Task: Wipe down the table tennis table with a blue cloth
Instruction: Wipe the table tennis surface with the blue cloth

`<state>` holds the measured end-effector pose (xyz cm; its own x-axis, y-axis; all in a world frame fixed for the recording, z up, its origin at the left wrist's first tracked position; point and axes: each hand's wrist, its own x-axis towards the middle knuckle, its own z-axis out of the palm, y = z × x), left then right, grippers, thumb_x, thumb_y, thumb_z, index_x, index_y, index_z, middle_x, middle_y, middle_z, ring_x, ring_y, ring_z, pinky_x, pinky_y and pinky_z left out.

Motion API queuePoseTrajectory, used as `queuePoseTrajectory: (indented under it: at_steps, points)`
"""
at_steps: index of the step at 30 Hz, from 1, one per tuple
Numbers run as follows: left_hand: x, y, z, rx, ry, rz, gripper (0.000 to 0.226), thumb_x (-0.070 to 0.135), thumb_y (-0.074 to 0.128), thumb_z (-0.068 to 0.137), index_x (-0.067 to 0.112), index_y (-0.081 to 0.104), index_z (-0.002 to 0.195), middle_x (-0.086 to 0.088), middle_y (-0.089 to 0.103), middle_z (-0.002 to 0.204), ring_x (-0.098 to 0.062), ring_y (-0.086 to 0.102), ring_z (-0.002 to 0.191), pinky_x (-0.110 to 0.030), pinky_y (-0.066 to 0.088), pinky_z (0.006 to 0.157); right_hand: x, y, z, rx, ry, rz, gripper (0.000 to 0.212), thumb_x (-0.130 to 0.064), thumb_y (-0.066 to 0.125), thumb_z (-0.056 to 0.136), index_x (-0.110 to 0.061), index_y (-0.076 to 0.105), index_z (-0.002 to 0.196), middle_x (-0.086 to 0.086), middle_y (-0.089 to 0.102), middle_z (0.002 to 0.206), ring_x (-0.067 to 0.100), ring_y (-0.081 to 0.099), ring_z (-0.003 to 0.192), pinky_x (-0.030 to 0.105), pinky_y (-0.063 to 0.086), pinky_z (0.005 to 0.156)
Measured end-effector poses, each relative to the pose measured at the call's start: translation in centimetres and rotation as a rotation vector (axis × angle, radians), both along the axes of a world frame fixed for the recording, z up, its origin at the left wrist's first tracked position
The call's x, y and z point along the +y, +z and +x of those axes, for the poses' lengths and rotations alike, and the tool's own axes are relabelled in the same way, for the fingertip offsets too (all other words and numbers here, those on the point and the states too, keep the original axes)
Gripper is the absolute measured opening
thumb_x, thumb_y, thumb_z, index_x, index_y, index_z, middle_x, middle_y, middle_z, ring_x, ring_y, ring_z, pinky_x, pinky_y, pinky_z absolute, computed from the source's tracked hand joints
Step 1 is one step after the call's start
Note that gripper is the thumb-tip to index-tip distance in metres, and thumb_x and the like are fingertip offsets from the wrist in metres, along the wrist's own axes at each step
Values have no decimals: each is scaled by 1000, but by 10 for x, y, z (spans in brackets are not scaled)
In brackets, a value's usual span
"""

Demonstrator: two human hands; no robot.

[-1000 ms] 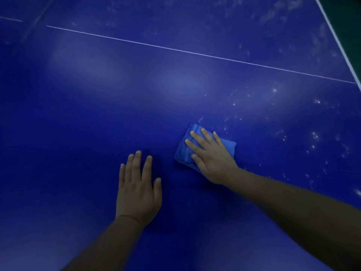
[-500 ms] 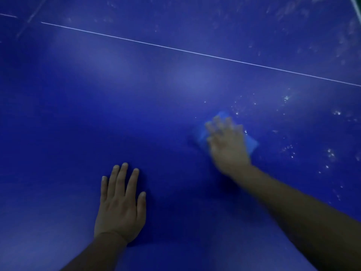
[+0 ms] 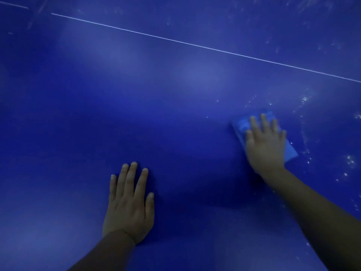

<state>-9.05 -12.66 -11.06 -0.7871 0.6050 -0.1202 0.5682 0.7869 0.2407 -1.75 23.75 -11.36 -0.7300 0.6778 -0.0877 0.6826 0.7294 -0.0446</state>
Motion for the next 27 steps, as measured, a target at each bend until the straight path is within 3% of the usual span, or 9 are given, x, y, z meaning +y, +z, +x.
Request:
queuePoseTrajectory:
  at_steps: [3,6,11,15,17,20,23,25,27]
  points:
    - [-1,-1,-1,-3,-12,-21,61,39,31,95,9,42,148,-13,28,160,-29,17,150,-51,9,119,-13,4,10,13,-91,5,61,-41,22,99,-15,37,152,10,28,161,40,21,147,63,17,116]
    - [-1,-2,-3,-3,-19,-50,62,40,33,94,9,42,147,-14,27,160,-30,17,150,-53,12,117,-72,2,-1,28,26,4,61,-42,24,98,-15,43,150,11,32,159,41,25,147,63,17,115]
    - [-1,-3,-3,27,-29,-23,63,39,36,91,6,47,144,-17,31,158,-32,21,148,-54,14,116,-157,-6,-79,73,302,-75,57,-45,20,102,-26,36,152,4,25,163,33,11,152,58,7,121]
    - [-1,-6,-4,55,-27,5,63,38,37,90,5,49,142,-18,33,156,-34,24,146,-55,13,117,-119,-7,-146,51,441,-65,54,-42,21,102,-28,32,154,1,23,164,31,14,151,56,8,120]
    - [-1,-6,-4,54,-29,8,61,40,30,97,5,48,143,-19,33,156,-35,23,146,-54,12,117,-50,-7,-152,11,281,7,52,-37,28,104,-26,30,155,4,22,164,33,17,150,56,14,117]
    - [-1,-5,-4,31,-29,-29,61,41,28,98,6,45,145,-18,31,157,-34,21,148,-55,13,116,60,-1,-117,56,-223,-6,52,-36,27,106,-23,28,156,6,19,164,35,15,150,59,14,118]
    - [-1,-1,-4,1,-28,-55,63,39,33,93,6,46,145,-19,32,157,-35,21,148,-57,14,116,84,6,-88,73,-528,-74,57,-44,21,105,-23,20,158,4,11,166,35,6,152,61,6,119]
    - [0,1,-3,1,-24,-67,63,39,32,93,5,44,145,-19,32,157,-35,21,148,-57,14,116,46,2,-96,72,-406,-32,58,-43,23,105,-21,21,158,5,11,166,35,6,152,62,6,119]
    - [0,1,-3,-5,-26,-65,64,39,32,93,5,44,145,-19,30,158,-34,20,148,-55,12,117,-11,-4,-107,65,-66,1,58,-44,27,104,-20,25,157,4,16,165,34,11,152,61,7,117]
